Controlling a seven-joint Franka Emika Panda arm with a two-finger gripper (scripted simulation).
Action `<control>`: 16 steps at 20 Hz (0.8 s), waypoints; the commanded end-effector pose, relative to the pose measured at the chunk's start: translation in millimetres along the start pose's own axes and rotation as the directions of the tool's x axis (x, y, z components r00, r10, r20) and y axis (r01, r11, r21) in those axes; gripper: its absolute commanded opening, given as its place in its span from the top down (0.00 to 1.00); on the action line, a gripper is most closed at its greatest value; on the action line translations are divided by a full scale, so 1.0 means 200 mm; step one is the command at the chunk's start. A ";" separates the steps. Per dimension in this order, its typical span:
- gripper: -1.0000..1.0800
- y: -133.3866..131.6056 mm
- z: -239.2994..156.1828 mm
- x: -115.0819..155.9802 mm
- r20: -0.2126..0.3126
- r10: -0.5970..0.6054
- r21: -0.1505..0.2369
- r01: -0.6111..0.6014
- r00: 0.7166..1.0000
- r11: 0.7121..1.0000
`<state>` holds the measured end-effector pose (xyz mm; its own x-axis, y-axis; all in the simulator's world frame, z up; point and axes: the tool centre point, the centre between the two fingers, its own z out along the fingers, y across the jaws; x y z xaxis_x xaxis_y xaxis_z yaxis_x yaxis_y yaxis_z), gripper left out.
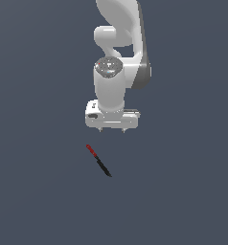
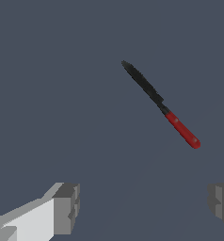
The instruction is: Pick up the object and move it to a goal position.
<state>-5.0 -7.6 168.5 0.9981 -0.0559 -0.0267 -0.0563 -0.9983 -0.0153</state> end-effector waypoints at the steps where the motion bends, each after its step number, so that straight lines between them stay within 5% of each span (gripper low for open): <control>1: 0.04 0.00 0.00 0.00 0.000 0.000 0.000 0.000 1.000 1.000; 16: 0.04 -0.06 -0.06 0.02 -0.018 -0.079 -0.019 0.079 0.997 0.997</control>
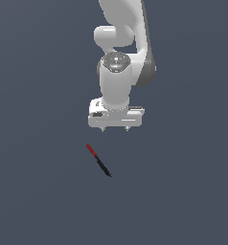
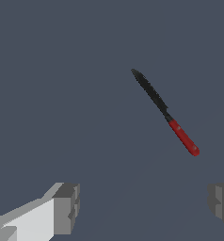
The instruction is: Pick up the object and move it to a goal position.
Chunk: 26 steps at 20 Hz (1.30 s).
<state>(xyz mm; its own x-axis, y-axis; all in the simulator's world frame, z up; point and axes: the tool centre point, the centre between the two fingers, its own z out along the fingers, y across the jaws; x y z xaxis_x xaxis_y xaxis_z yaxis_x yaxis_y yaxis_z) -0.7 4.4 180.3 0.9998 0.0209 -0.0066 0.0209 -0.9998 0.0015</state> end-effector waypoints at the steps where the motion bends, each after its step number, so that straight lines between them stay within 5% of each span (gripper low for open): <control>1: 0.04 0.00 0.01 0.00 0.000 -0.006 -0.001 0.006 1.000 1.000; 15: 0.04 0.11 0.15 0.11 0.000 -0.180 -0.006 0.180 0.984 0.984; 26: 0.04 0.28 0.39 0.24 0.000 -0.417 -0.006 0.417 0.909 0.909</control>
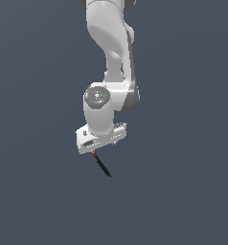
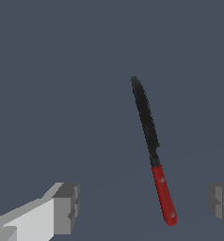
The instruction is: Pick up the object and move it to a goal position.
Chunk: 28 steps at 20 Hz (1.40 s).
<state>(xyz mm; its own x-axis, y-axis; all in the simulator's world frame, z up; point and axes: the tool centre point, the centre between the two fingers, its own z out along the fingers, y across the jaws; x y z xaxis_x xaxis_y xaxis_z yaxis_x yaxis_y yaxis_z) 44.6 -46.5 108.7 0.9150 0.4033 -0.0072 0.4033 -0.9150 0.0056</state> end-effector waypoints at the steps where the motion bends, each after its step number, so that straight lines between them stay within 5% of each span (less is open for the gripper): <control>1: 0.04 0.05 0.06 0.01 -0.001 -0.057 0.001 0.057 0.998 0.998; 13: 0.04 0.18 0.23 0.02 -0.007 -0.222 0.003 0.222 0.975 0.975; 28: 0.04 0.19 0.37 0.02 -0.008 -0.239 0.004 0.240 0.971 0.971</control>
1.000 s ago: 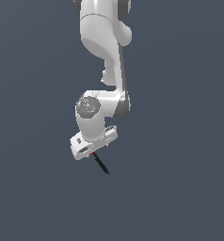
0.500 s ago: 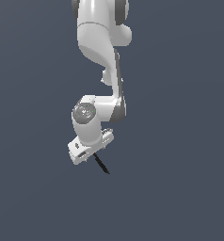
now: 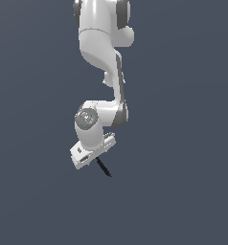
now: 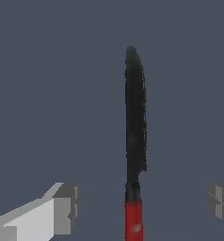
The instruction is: Pick up the object and move it to a goal position.
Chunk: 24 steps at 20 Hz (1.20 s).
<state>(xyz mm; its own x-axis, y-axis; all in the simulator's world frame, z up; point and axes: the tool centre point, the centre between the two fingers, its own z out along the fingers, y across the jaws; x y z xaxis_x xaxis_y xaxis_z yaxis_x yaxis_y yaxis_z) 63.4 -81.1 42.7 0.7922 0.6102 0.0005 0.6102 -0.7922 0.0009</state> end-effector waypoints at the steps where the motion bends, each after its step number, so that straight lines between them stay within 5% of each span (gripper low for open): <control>1: 0.04 0.00 0.07 0.00 0.001 -0.001 0.001 0.001 1.000 1.000; 10: 0.04 0.00 0.17 0.00 0.001 -0.003 0.001 0.003 1.000 1.000; 11: 1.00 0.00 0.17 0.00 0.001 -0.003 0.001 0.003 1.000 1.000; 24: 1.00 -0.01 0.16 0.00 0.000 0.001 0.000 -0.001 1.000 1.000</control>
<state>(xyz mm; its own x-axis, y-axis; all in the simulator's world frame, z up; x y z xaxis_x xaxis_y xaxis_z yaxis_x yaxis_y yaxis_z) 63.3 -79.8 9.8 0.7912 0.6115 -0.0001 0.6115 -0.7912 -0.0001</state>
